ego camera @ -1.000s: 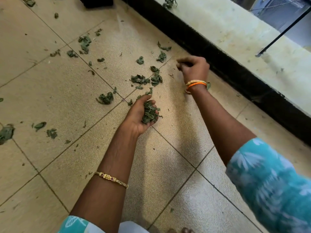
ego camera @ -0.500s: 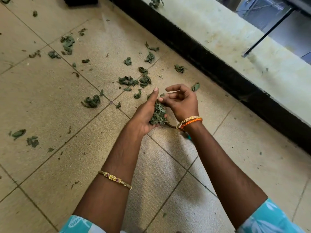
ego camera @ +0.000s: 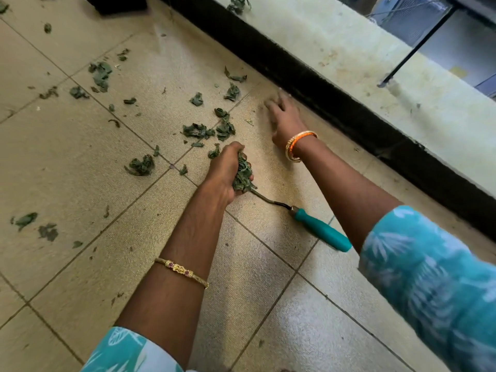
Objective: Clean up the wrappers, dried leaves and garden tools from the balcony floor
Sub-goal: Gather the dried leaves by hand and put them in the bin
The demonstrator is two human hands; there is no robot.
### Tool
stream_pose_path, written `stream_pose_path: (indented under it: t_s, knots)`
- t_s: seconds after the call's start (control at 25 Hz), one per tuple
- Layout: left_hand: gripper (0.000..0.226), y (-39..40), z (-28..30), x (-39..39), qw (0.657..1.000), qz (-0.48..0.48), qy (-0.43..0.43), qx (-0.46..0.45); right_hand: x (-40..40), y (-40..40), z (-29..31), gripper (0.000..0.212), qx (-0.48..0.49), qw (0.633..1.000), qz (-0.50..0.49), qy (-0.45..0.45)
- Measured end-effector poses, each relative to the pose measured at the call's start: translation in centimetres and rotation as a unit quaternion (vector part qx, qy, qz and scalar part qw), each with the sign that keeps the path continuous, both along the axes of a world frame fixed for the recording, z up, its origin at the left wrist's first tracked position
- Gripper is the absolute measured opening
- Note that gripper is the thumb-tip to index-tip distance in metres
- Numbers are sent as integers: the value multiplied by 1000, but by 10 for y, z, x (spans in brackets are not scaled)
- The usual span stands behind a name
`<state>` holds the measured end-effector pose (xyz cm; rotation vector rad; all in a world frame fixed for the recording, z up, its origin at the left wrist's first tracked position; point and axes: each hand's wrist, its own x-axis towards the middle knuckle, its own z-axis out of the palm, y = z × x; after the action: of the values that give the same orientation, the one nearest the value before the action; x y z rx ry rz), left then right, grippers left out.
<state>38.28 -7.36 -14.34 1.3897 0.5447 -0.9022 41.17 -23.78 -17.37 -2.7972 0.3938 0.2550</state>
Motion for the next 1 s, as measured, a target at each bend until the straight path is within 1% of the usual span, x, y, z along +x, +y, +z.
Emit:
stream_pose_path:
  t_s: [0.04,0.08,0.12,0.2,0.24,0.32,0.4,0.48,0.52,0.56,0.6,0.64,0.68,0.72,0.76,0.84,0.88,0.92,1.0]
  knots:
    - [30,0,1,0,1000,12,1,-1,4,-2,-6,70,-23,999,22,10]
    - [34,0,1,0,1000,25,1,-4,4,-2,-10,62,-37,999,21,1]
    - [37,1,2,1,999,37,2,-8,1,0,-12,50,-50,998,-2,-23]
    - [39,4,3,1,999,45,11,-14,-5,4,-16,31,-87,990,-34,-109]
    - [38,5,3,0,999,39,16,-17,-6,5,-16,25,-91,986,-36,-136]
    - [36,6,2,-2,999,21,26,-20,-11,1,-11,19,-56,982,-64,-166]
    - [35,6,1,-5,999,8,35,-26,-21,-7,1,19,-16,974,-99,-201]
    - [33,6,-2,-5,999,-7,34,-19,-40,-18,13,17,22,958,-155,-239]
    - [32,5,-4,-6,999,-18,32,-11,-50,-24,15,18,38,954,-178,-239]
    - [31,4,-7,-7,999,-32,30,-3,-59,-28,17,27,49,957,-190,-213]
    - [30,4,-9,-9,999,-46,28,3,-66,-32,14,45,52,969,-185,-158]
    - [28,3,-10,-11,998,-55,25,8,-69,-35,9,62,49,981,-167,-91]
    - [27,1,-11,-12,998,-59,22,10,-72,-35,3,70,41,988,-141,-42]
    - [26,0,-12,-13,998,-60,18,8,-73,-34,-3,69,35,992,-116,-29]
    - [26,-1,-12,-14,998,-59,14,2,-74,-32,-12,61,36,994,-95,-48]
    - [26,0,-12,-17,999,-53,7,-8,-74,-26,-23,37,34,990,-65,-122]
    - [26,1,-13,-18,999,-48,6,-11,-74,-22,-26,29,23,987,-54,-150]
    - [25,2,-14,-20,999,-42,6,-15,-72,-20,-28,24,11,984,-46,-170]
    - [22,8,-15,-25,999,-28,8,-17,-68,-18,-26,23,-9,983,-55,-176]
